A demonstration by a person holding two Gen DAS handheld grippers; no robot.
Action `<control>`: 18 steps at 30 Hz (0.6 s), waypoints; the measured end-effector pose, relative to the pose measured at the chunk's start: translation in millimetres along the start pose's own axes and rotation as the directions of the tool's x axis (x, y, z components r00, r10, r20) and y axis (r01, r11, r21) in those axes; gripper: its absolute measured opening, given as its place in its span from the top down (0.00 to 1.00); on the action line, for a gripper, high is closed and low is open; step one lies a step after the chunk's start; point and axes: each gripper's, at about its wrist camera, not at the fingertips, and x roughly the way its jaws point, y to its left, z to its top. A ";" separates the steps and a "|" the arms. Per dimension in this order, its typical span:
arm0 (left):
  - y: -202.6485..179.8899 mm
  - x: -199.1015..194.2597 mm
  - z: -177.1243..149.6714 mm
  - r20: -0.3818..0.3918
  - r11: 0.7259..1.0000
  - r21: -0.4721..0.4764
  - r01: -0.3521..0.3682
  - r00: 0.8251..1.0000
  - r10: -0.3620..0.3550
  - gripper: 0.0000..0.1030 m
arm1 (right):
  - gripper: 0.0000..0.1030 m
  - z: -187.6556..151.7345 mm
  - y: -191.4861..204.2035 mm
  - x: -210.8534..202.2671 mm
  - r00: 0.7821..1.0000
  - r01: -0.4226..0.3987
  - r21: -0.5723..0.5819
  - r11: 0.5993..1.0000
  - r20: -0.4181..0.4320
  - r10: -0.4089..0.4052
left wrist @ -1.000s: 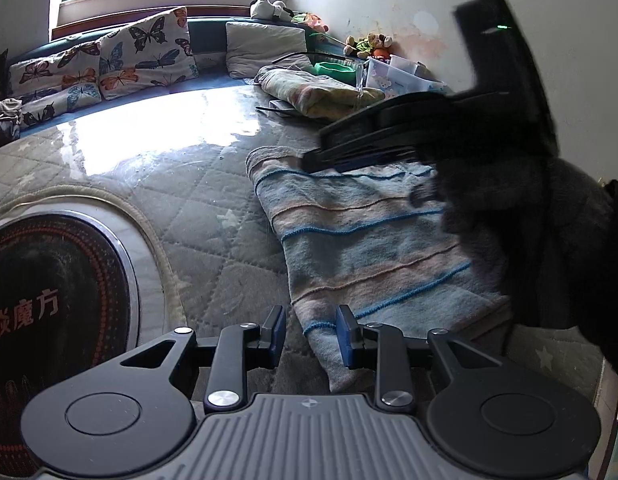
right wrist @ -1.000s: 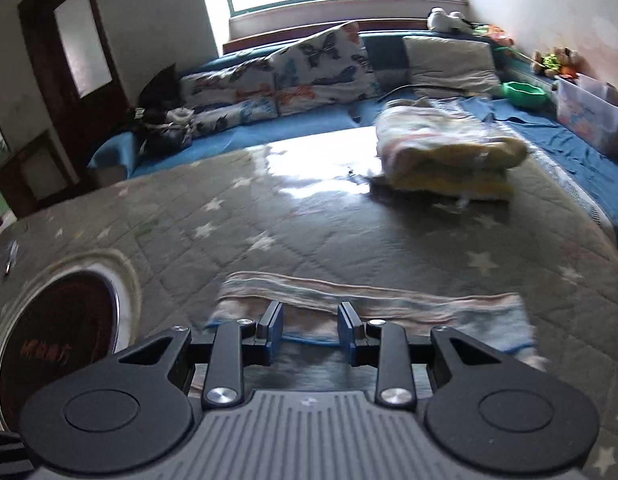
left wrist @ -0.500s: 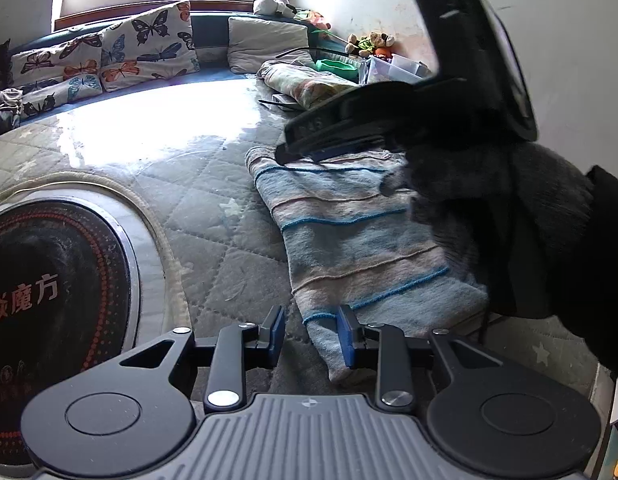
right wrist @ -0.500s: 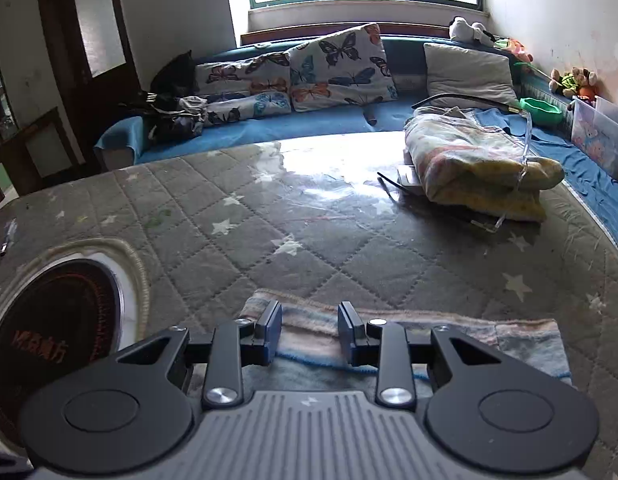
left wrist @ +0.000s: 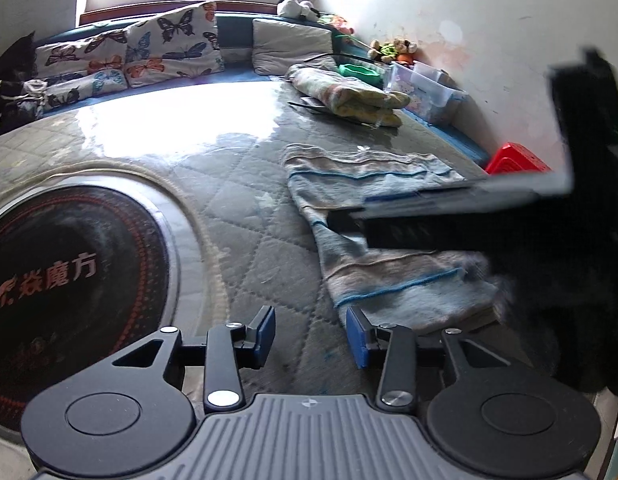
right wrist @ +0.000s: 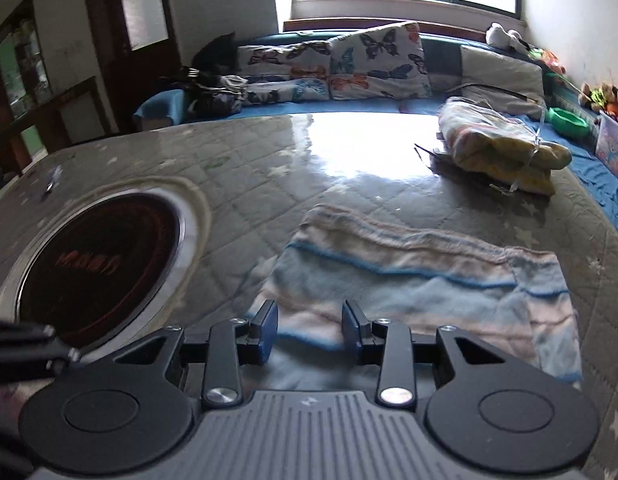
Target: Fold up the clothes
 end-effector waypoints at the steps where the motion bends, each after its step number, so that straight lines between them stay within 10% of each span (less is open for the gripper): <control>1: 1.6 -0.7 -0.6 -0.001 1.000 -0.007 -0.006 1.000 0.006 0.59 | 0.65 -3.7 2.9 -3.2 1.000 -0.011 -0.005 1.000 -0.001 0.011; 18: -2.7 -13.9 -10.0 0.011 1.000 -0.012 -0.012 1.000 0.012 0.56 | 0.60 -70.5 -28.3 -94.2 0.986 0.059 0.156 0.986 0.146 -0.082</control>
